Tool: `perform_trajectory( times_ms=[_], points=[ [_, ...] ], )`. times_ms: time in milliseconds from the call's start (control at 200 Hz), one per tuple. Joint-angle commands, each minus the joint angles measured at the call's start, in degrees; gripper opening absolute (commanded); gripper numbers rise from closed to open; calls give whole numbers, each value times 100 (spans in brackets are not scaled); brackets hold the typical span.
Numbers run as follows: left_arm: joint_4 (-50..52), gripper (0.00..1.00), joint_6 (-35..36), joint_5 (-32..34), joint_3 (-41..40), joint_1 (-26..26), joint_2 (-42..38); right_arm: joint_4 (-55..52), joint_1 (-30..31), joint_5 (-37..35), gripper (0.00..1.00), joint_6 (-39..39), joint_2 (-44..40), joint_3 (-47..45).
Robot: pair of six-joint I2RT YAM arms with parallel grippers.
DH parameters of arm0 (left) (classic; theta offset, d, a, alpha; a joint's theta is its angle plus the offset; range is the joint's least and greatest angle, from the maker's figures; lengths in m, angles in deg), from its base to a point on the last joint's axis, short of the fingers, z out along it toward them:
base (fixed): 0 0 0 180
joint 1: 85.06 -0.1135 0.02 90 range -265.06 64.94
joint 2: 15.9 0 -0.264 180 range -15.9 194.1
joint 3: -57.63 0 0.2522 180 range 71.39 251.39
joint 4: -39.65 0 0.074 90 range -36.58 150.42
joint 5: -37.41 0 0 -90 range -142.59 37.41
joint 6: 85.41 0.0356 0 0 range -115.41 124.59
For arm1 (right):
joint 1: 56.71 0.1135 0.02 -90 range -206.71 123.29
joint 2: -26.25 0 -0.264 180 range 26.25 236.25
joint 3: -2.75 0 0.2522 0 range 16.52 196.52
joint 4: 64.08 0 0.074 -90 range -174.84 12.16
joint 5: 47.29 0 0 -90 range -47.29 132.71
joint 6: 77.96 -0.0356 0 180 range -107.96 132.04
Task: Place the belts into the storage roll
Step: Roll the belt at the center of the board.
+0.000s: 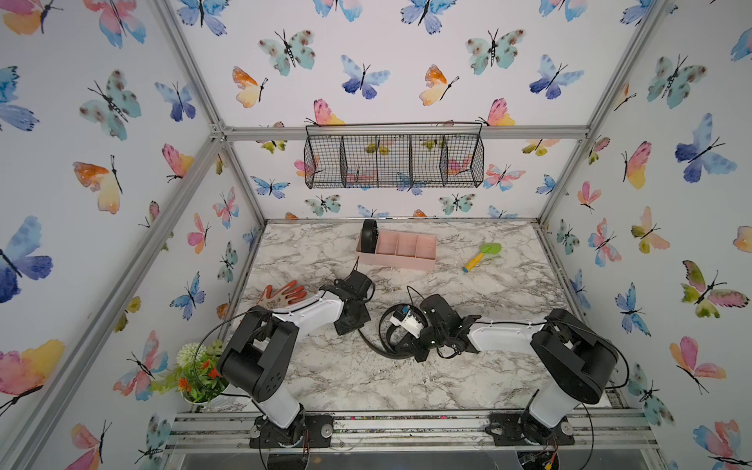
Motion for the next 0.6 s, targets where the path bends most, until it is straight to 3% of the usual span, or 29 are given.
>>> perform_trajectory(
  times_ms=[0, 375, 596],
  points=[
    [363, 9, 1047, -138, 395, -168, 281, -330, 360, 228, 3, 253, 186, 80],
    [262, 0, 2227, -1000, 905, -135, 1051, -450, 760, -140, 3, 830, 312, 175],
    [257, 0, 2557, -1156, 1436, 373, 1361, -714, 949, -258, 3, 1260, 552, 614]
  ],
)
